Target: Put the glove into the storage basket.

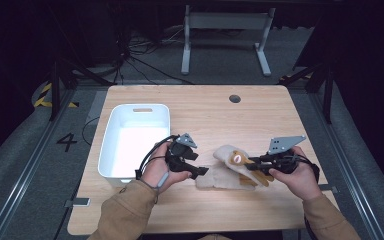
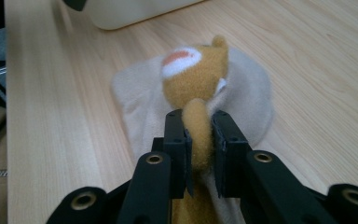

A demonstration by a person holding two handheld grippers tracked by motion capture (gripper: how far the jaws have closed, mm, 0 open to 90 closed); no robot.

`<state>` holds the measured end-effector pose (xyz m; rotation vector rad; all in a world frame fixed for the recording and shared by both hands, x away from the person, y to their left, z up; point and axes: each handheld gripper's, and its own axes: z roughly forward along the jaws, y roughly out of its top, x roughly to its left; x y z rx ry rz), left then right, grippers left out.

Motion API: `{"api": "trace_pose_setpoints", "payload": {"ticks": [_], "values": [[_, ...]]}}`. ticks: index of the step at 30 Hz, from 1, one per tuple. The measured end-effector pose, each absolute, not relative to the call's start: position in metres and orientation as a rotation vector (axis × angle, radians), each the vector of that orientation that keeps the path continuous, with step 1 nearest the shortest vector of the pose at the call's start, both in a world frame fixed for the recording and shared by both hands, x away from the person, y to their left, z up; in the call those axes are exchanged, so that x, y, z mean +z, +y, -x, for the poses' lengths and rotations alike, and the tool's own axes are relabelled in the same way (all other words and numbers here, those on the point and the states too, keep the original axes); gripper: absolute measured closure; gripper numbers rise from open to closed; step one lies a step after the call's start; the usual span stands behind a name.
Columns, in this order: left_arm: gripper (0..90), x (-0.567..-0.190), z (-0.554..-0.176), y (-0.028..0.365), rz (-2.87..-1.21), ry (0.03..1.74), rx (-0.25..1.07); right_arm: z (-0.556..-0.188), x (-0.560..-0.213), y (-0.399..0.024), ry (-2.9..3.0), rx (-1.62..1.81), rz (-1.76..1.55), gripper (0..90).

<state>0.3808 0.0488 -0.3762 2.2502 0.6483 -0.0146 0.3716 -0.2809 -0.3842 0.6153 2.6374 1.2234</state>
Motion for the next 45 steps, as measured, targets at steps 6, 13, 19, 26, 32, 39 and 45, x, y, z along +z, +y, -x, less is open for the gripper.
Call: {"api": "trace_pose_setpoints", "payload": {"ticks": [6, 13, 19, 26, 32, 39, 45], "values": [[41.6, -0.379, -0.382, 0.05, -2.313, 0.651, -0.028, -0.366, -0.388, -0.272, 2.711, 1.194, -0.49, 78.2], [43.1, -0.385, -0.382, 0.046, -2.357, 0.688, -0.078, -0.367, -0.403, -0.263, 2.806, 1.134, -0.433, 76.8], [43.2, -0.392, -0.382, 0.041, -2.391, 0.696, -0.081, -0.371, -0.414, -0.264, 2.856, 1.078, -0.427, 74.7], [42.8, -0.396, -0.384, 0.032, -2.419, 0.684, -0.066, -0.367, -0.425, -0.263, 2.865, 0.997, -0.448, 52.3], [41.5, -0.398, -0.388, 0.024, -2.435, 0.659, -0.053, -0.36, -0.414, -0.27, 2.798, 0.982, -0.48, 47.1], [41.3, -0.404, -0.393, 0.012, -2.462, 0.609, -0.053, -0.354, -0.412, -0.291, 2.742, 0.929, -0.656, 50.0], [43.1, -0.406, -0.395, 0.007, -2.481, 0.593, -0.065, -0.35, -0.417, -0.3, 2.779, 0.854, -0.786, 58.7]]}}
